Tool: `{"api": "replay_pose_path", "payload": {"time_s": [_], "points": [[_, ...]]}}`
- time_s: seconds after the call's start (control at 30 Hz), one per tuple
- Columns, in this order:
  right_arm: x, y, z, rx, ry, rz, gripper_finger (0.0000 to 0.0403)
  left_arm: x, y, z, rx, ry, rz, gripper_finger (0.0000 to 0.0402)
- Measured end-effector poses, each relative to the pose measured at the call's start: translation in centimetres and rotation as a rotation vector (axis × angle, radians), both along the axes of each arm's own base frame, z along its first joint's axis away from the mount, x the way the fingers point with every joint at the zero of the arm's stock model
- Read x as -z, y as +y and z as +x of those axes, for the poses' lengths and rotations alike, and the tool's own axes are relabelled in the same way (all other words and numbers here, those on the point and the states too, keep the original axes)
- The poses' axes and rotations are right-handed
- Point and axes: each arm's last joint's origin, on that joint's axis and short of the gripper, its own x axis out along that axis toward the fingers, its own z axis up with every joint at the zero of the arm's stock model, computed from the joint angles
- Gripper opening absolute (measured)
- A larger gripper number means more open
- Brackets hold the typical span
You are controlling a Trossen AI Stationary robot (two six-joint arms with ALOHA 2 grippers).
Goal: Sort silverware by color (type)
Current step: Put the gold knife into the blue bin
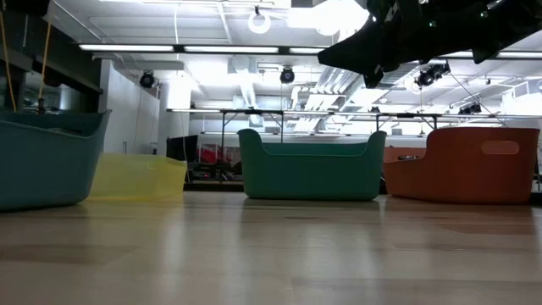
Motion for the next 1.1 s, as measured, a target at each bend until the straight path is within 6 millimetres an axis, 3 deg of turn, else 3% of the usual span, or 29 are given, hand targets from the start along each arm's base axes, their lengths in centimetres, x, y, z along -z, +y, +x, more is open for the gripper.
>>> {"api": "replay_pose_path", "payload": {"time_s": [0.2, 0.47, 0.77, 1.1], "points": [[0.0, 0.0, 0.0, 0.004, 0.000, -0.001, 0.0000, 0.8, 0.3, 1.6, 0.088, -0.052, 0.159, 0.0001], [0.1, 0.0, 0.0, 0.004, 0.011, -0.002, 0.0000, 3.3, 0.1, 3.3, 0.252, 0.094, 0.352, 0.0001], [0.5, 0.0, 0.0, 0.003, 0.036, -0.004, 0.0000, 3.6, -0.1, 2.7, 0.301, 0.220, 0.280, 0.0001], [1.4, 0.1, 0.5, -0.001, 0.072, 0.001, 0.0000, 5.6, -1.1, 3.2, 0.383, 0.337, 0.321, 0.0003]]}}
